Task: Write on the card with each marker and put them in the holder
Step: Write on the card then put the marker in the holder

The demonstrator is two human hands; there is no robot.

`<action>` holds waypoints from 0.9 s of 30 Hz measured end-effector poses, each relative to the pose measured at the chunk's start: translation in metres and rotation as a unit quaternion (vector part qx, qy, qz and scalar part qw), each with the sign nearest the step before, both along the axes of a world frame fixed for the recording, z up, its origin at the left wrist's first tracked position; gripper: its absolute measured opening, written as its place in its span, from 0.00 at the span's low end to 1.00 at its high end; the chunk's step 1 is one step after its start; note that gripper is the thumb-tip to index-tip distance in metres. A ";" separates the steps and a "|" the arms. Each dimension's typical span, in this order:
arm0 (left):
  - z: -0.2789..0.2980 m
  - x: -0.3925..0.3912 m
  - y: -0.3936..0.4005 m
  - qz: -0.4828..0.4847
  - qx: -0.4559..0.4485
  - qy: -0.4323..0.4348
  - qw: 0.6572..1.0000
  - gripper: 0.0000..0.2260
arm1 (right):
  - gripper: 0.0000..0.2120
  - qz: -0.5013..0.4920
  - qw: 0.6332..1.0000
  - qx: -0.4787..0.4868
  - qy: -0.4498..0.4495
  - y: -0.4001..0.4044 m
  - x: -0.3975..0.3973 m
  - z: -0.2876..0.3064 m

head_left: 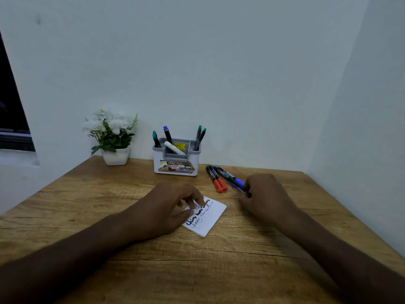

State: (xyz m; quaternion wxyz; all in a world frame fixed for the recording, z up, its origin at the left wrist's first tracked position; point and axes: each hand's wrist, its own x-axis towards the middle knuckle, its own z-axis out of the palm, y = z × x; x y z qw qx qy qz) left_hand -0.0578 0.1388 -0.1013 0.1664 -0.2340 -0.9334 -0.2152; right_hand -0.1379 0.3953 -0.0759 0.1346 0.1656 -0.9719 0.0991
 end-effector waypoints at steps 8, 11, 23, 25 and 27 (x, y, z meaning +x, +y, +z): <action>-0.003 0.001 0.000 0.020 -0.015 -0.003 1.000 0.15 | 0.10 0.122 0.975 -0.188 0.003 -0.013 0.020 0.006; -0.003 0.003 -0.001 0.034 -0.032 0.012 0.999 0.14 | 0.03 0.191 0.885 -0.398 -0.148 -0.025 0.035 0.004; 0.000 -0.003 -0.012 0.001 -0.102 -0.013 0.995 0.26 | 0.19 0.268 0.697 -0.573 -0.338 -0.043 0.047 -0.025; -0.001 -0.006 -0.019 -0.002 -0.092 -0.024 0.995 0.31 | 0.18 0.278 0.661 -0.593 -0.365 -0.043 0.048 -0.024; -0.002 -0.006 -0.024 0.000 -0.072 -0.034 0.997 0.30 | 0.17 0.283 0.624 -0.612 -0.395 -0.042 0.047 -0.022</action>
